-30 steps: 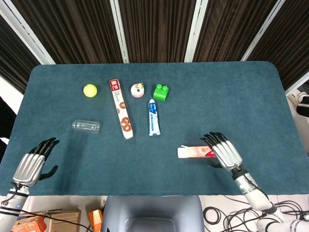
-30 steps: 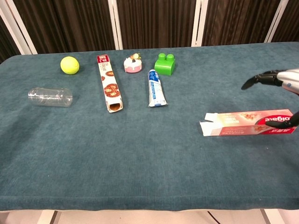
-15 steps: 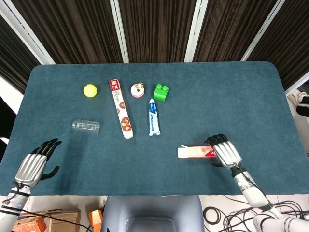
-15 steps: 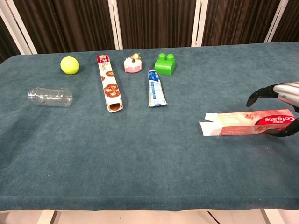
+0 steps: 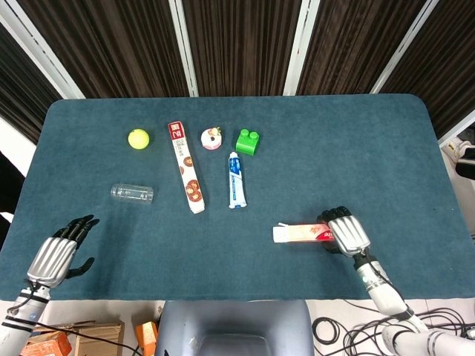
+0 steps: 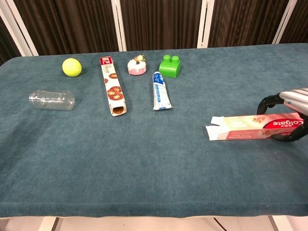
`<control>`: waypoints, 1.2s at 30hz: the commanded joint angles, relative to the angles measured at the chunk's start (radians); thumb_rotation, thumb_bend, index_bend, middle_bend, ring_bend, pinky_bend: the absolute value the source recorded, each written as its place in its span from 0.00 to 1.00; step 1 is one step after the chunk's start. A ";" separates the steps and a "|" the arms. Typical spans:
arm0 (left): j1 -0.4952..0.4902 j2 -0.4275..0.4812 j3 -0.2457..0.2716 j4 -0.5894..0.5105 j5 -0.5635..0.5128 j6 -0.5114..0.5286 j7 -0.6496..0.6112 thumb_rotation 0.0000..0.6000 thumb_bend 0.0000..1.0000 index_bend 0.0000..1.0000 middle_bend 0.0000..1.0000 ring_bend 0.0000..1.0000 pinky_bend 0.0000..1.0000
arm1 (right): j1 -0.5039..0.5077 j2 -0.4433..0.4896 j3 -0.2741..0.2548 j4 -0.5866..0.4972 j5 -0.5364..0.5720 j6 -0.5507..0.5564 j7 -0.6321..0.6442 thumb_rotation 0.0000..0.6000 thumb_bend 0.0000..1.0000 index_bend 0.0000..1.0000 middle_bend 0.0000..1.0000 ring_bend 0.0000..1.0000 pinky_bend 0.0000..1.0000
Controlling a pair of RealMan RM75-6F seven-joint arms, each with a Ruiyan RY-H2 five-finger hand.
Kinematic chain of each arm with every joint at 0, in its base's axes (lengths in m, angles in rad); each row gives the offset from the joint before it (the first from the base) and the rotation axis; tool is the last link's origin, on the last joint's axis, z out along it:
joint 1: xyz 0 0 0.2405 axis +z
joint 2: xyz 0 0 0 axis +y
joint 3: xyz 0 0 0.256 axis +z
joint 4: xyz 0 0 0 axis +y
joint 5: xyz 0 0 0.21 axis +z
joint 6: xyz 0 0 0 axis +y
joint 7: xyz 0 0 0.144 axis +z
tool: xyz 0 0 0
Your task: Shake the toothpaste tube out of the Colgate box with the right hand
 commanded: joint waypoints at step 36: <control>-0.018 0.003 0.008 -0.027 -0.021 -0.055 0.047 1.00 0.29 0.15 0.11 0.13 0.33 | 0.000 0.094 0.016 -0.011 -0.190 0.191 -0.064 1.00 0.32 0.74 0.60 0.65 0.56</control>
